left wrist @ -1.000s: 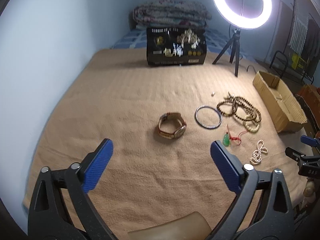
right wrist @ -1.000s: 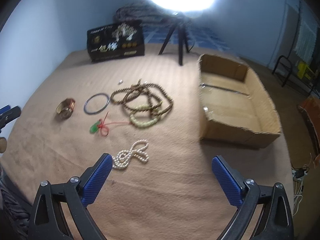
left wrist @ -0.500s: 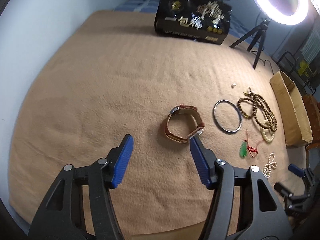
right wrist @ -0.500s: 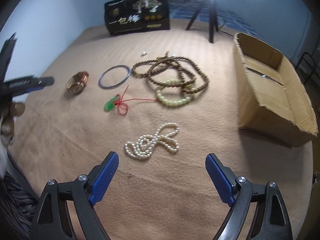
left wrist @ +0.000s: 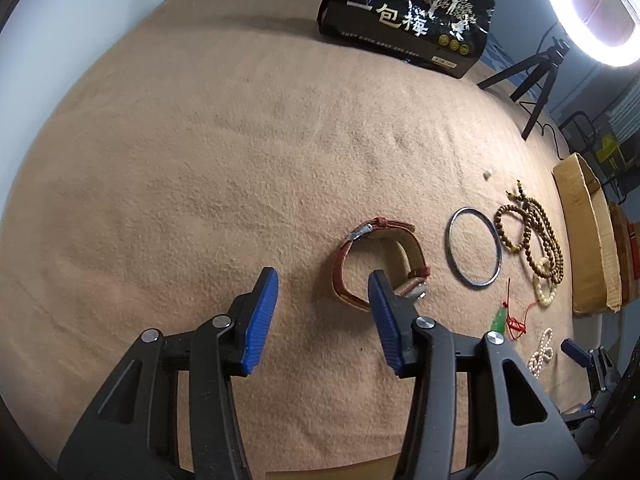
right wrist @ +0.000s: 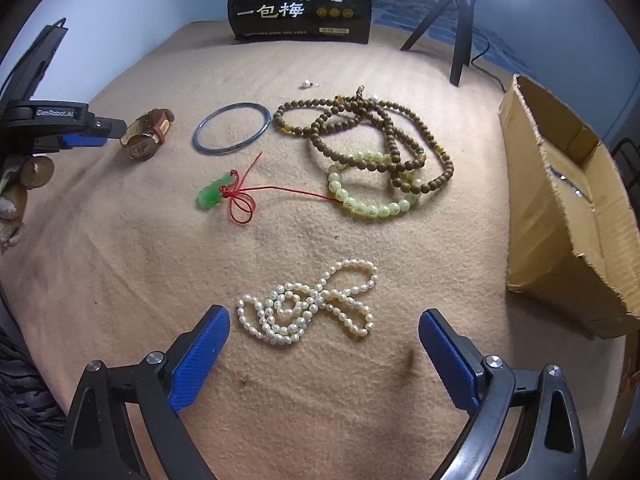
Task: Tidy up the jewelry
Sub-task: 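Grasp the brown-strap watch with the left tool while the right tool grasps the pearl necklace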
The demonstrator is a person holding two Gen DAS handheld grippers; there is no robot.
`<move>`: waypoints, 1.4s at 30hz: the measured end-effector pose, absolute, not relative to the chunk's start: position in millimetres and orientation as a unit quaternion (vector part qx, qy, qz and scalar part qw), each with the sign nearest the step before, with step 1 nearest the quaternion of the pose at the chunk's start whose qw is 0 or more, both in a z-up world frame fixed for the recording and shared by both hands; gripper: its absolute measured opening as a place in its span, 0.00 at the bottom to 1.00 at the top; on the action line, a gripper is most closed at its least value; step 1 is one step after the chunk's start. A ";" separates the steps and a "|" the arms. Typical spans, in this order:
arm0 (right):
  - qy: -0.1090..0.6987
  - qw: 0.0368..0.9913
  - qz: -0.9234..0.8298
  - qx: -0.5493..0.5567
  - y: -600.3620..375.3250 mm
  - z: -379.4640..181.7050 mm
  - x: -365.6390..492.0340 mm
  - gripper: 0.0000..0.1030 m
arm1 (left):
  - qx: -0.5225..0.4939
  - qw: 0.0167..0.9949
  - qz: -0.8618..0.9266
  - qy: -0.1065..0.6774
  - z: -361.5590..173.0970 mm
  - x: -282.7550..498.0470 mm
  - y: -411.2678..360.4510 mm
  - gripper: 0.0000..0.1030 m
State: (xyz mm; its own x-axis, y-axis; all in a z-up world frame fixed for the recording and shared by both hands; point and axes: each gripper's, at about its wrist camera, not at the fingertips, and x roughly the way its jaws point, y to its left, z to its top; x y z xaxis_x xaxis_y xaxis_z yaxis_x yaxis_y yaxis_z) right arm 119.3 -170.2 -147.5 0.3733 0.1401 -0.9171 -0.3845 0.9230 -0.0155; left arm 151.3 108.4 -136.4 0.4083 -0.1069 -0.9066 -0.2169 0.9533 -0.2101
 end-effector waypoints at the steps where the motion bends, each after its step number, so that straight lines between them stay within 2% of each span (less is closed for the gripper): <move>1: 0.536 0.821 0.160 -0.117 -169.6 -148.4 119.4 0.94 | -0.148 0.825 0.035 0.544 -138.1 153.5 108.4 0.46; 8: 0.538 0.812 0.177 -0.142 -159.7 -158.9 128.2 0.94 | -0.146 0.817 0.031 0.556 -150.0 163.5 105.6 0.42; 11: 0.539 0.809 0.182 -0.148 -157.7 -160.3 130.4 0.90 | -0.145 0.817 0.030 0.557 -151.8 166.6 105.2 0.40; 14: 0.544 0.807 0.185 -0.138 -160.5 -159.2 133.9 0.79 | -0.146 0.817 0.031 0.557 -152.7 169.3 106.3 0.37; 19: 0.547 0.803 0.191 -0.137 -164.0 -156.6 134.4 0.56 | -0.140 0.818 0.036 0.556 -154.8 175.1 106.2 0.25; 21: 0.546 0.802 0.195 -0.140 -165.2 -155.1 131.2 0.40 | -0.142 0.818 0.036 0.556 -155.4 177.2 106.7 0.24; 24: 0.546 0.800 0.201 -0.143 -164.5 -154.3 127.3 0.24 | -0.139 0.819 0.036 0.556 -155.9 178.2 106.1 0.19; 26: 0.545 0.801 0.201 -0.148 -163.1 -153.7 125.3 0.18 | -0.139 0.819 0.034 0.555 -156.0 178.8 105.1 0.15; 30: 0.546 0.803 0.198 -0.136 -165.7 -151.5 124.6 0.12 | -0.147 0.818 0.026 0.556 -155.1 178.6 104.3 0.06; 42: 0.530 0.819 0.200 -0.096 -177.9 -130.1 126.8 0.10 | -0.169 0.824 0.014 0.541 -139.4 169.5 107.0 0.05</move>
